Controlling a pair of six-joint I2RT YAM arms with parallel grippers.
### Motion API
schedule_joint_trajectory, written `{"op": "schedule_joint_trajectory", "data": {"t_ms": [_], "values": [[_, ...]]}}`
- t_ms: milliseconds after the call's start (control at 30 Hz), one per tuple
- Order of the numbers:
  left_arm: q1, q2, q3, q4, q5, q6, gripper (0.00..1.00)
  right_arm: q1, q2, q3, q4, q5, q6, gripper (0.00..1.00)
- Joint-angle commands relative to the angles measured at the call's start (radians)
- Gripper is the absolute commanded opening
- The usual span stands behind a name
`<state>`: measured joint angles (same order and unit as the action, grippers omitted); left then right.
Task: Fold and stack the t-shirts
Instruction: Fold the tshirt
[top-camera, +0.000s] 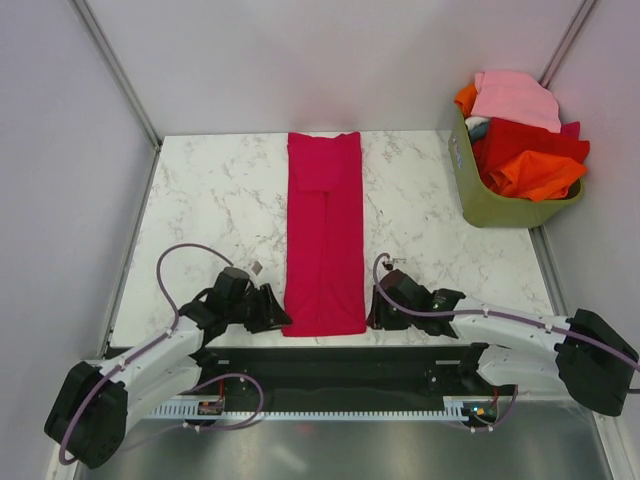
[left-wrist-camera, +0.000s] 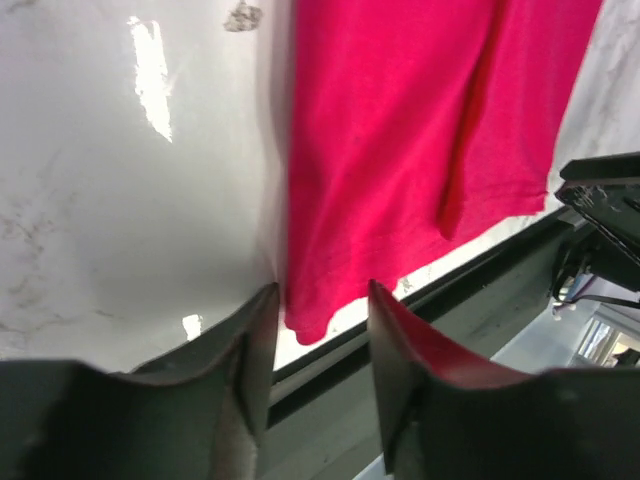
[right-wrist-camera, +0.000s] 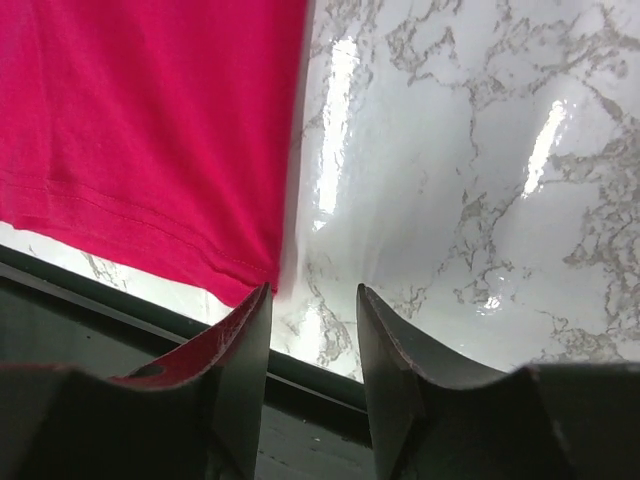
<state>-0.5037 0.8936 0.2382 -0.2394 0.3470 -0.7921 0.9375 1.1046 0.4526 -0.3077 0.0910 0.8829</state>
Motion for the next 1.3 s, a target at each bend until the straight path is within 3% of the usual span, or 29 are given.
{"op": "schedule_joint_trajectory", "data": {"t_ms": [0, 233, 467, 733, 900, 1100, 1267], "values": [[-0.015, -0.057, 0.001, -0.038, 0.017, -0.032, 0.50, -0.003, 0.052, 0.099, -0.019, 0.010, -0.032, 0.47], [-0.016, -0.016, 0.120, -0.095, -0.094, -0.021, 0.54, -0.003, 0.185, 0.233, -0.051, 0.070, -0.075, 0.47], [-0.015, 0.185, 0.292, -0.112, -0.253, 0.034, 0.52, -0.017, 0.291, 0.336, -0.093, 0.187, -0.104, 0.47], [-0.016, 0.340, 0.351, -0.086, -0.290, 0.057, 0.46, -0.026, 0.408, 0.397, -0.093, 0.188, -0.128, 0.43], [-0.016, 0.370, 0.339, -0.055, -0.283, 0.056, 0.37, -0.029, 0.439, 0.397, -0.093, 0.194, -0.134, 0.37], [-0.016, 0.415, 0.308, 0.002, -0.255, 0.056, 0.05, -0.040, 0.426, 0.354, -0.077, 0.190, -0.131, 0.23], [-0.016, 0.427, 0.279, 0.023, -0.262, 0.054, 0.02, -0.062, 0.390, 0.284, -0.044, 0.159, -0.121, 0.02]]}}
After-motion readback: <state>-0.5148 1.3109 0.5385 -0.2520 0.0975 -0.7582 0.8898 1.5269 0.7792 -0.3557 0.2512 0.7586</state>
